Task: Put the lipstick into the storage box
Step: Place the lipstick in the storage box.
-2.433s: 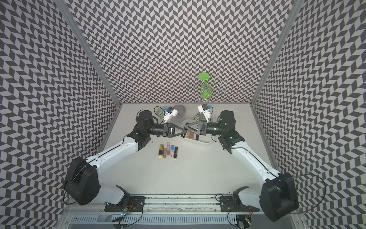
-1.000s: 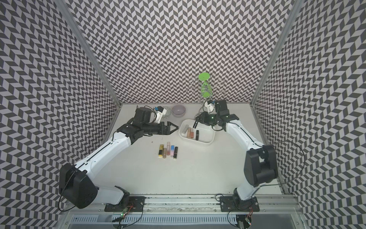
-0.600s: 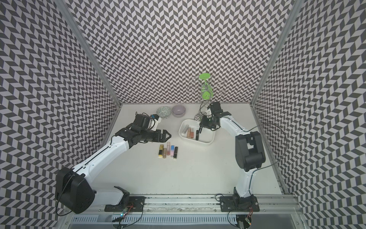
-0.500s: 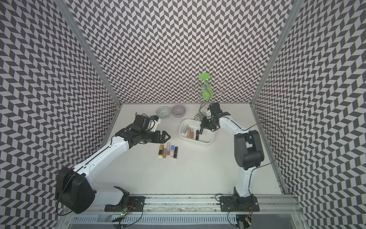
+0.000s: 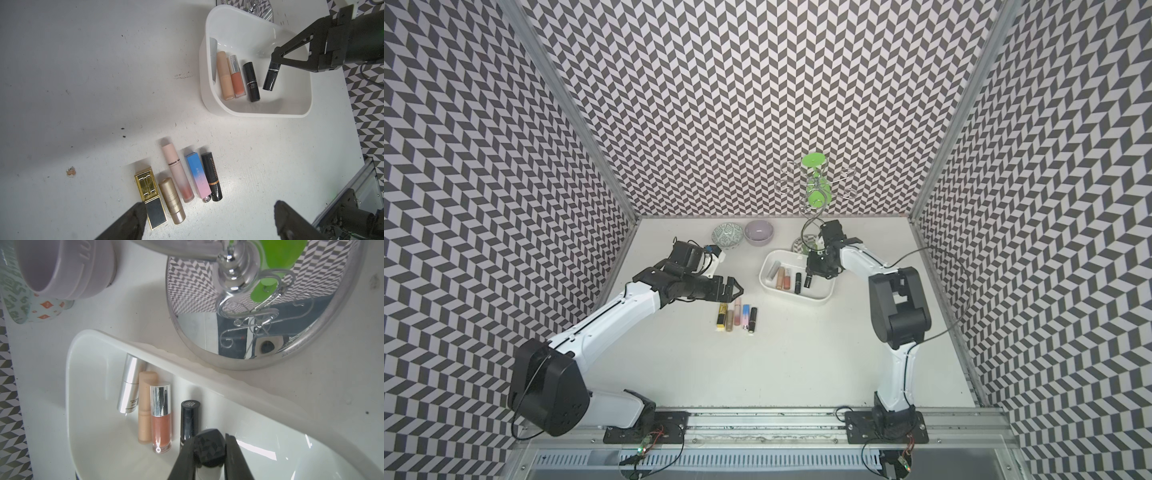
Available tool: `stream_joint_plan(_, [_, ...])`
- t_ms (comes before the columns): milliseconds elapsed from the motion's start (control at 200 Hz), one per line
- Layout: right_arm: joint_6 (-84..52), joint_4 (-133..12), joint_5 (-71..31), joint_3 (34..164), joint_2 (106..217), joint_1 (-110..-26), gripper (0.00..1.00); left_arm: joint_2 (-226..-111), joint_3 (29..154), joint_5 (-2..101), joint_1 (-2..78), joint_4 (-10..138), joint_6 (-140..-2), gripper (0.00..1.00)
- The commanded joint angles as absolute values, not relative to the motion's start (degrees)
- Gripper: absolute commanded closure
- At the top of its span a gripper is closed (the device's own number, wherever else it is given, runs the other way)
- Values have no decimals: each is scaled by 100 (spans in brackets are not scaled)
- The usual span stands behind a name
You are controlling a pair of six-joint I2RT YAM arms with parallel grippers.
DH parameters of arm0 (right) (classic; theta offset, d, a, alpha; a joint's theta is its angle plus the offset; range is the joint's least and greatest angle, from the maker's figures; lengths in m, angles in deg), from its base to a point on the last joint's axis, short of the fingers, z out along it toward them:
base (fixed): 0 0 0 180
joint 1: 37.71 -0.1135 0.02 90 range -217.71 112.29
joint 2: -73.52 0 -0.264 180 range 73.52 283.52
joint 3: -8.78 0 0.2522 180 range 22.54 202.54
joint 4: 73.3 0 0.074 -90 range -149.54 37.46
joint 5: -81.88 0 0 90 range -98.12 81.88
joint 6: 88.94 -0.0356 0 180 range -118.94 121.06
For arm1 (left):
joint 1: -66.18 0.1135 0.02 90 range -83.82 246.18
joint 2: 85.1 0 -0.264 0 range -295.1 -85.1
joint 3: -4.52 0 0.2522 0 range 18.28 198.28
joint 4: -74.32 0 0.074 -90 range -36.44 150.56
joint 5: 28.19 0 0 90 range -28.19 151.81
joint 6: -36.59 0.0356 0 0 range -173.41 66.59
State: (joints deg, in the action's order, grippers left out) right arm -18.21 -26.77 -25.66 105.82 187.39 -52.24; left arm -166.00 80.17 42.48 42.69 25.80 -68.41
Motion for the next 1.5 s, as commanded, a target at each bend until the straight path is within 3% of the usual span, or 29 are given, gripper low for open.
stream_joint_plan(0, [-1776, -2937, -2546, 10542, 18870, -5283, 92, -16631, 8065, 4115, 4307, 2664, -6756, 1])
stream_joint_plan(260, [-1942, -3150, -2846, 10454, 18988, -5289, 86, -16644, 8035, 4084, 4327, 2655, -6740, 1])
stream_joint_plan(451, [-1968, -3177, -2877, 10454, 19041, -5301, 75, -16605, 7982, 4066, 4350, 2658, -6731, 1])
stream_joint_plan(821, [-1986, -3195, -2921, 10406, 18993, -5301, 64, -16600, 7955, 4019, 4380, 2687, -6755, 1])
stream_joint_plan(1112, [-2064, -3274, -3057, 10228, 18680, -5317, 62, -16587, 7903, 3871, 4378, 2784, -6774, 1])
stream_joint_plan(1497, [-2136, -3164, -2970, 9732, 17363, -5642, 62, -16596, 7560, 3732, 4203, 3179, -6949, 1])
